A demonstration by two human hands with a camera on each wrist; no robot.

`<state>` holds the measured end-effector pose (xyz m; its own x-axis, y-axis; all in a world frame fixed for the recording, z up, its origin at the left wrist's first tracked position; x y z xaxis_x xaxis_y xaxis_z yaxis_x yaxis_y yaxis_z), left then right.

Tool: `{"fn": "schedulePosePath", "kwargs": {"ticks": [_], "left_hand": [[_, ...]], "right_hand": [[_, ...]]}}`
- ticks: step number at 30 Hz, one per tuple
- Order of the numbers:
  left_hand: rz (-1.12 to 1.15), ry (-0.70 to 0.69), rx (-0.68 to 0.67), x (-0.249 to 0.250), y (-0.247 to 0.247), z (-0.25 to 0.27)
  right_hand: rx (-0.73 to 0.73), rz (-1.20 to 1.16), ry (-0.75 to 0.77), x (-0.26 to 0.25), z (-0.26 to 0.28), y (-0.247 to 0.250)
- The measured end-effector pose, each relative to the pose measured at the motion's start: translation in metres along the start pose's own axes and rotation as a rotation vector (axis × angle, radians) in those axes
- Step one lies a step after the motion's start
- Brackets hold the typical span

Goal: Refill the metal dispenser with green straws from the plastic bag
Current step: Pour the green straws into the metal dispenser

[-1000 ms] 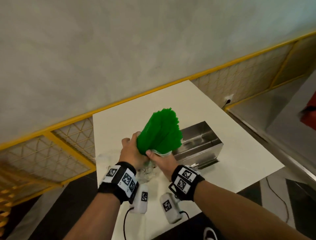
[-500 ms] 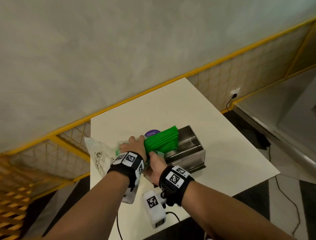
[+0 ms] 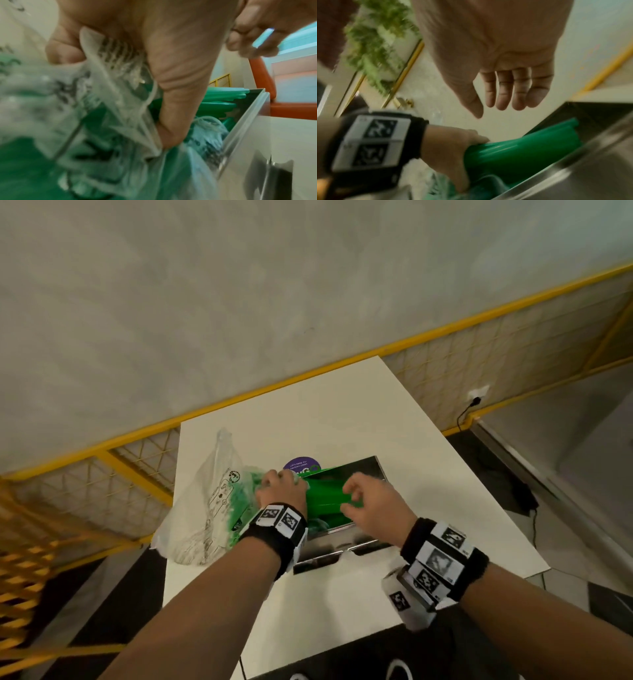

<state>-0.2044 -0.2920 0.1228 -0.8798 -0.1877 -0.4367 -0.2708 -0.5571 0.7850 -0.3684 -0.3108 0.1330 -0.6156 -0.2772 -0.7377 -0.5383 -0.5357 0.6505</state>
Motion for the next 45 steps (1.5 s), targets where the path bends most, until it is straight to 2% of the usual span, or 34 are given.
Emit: {"fn": "schedulePosePath", "kwargs": {"ticks": [2,3,6,9,12,13,14,15,17,18,19,20,21,23,25,33,37,39,41,45], "left_hand": [[0.014,-0.001,-0.001,0.000,0.002,-0.002],[0.029,-0.010,0.007,0.000,0.004,-0.003],[0.109,-0.079,0.017,0.001,0.008,-0.001],[0.227,-0.181,-0.047,-0.007,0.005,0.000],[0.577,-0.243,-0.065,-0.023,0.008,0.019],[0.692,-0.270,0.001,-0.031,0.011,0.031],[0.765,-0.294,0.141,-0.040,0.015,0.045],[0.774,-0.282,0.343,-0.051,0.017,0.060],[0.673,-0.105,0.716,-0.077,0.014,0.090],[0.689,0.042,0.755,-0.091,0.005,0.096],[0.757,0.180,0.660,-0.101,-0.008,0.095],[0.834,0.264,0.502,-0.107,-0.023,0.090],[0.909,0.284,0.350,-0.108,-0.039,0.081],[1.113,0.185,0.179,-0.101,-0.060,0.064],[1.285,0.069,0.137,-0.093,-0.069,0.055],[1.233,-0.120,0.206,-0.133,-0.044,0.043],[1.130,-0.189,0.168,-0.153,-0.027,0.041],[1.058,-0.179,0.177,-0.165,-0.025,0.043],[1.005,-0.139,0.286,-0.180,-0.021,0.046],[1.110,-0.148,0.556,-0.201,-0.001,0.055]], "right_hand": [[-0.068,0.267,0.095,0.003,-0.012,-0.007],[-0.126,0.324,0.101,0.004,-0.021,-0.014],[-0.291,0.342,0.076,0.004,-0.048,-0.043],[-0.393,0.376,-0.008,0.004,-0.061,-0.064],[-0.402,0.371,-0.030,0.008,-0.065,-0.074],[-0.396,0.366,-0.028,0.009,-0.066,-0.076],[-0.391,0.365,-0.026,0.010,-0.066,-0.078],[-0.389,0.367,-0.024,0.011,-0.066,-0.079],[-0.388,0.374,-0.024,0.011,-0.065,-0.080],[-0.385,0.374,-0.024,0.011,-0.065,-0.081],[-0.390,0.370,-0.026,0.010,-0.065,-0.081],[-0.395,0.366,-0.026,0.010,-0.065,-0.082],[-0.395,0.362,-0.027,0.009,-0.065,-0.082],[-0.399,0.364,-0.030,0.009,-0.066,-0.082],[-0.401,0.362,-0.034,0.010,-0.067,-0.080],[-0.406,0.159,-0.089,0.023,-0.075,-0.074],[-0.352,0.160,-0.110,0.027,-0.078,-0.081],[-0.344,0.160,-0.106,0.027,-0.080,-0.084],[-0.328,0.153,-0.095,0.027,-0.082,-0.087],[-0.327,0.127,-0.122,0.029,-0.086,-0.092]]}}
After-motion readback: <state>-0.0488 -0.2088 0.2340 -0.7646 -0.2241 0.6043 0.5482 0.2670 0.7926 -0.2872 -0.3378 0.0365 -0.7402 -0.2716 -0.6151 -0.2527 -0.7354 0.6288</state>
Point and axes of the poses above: each hand's wrist, its own z-axis away from the middle knuckle, its own y-axis out of the back of the hand, x = y × z, the point moved 3 cm from there along -z, towards the middle knuckle, and after that the axes turned 5 degrees about -x, right-handed, at the moved point
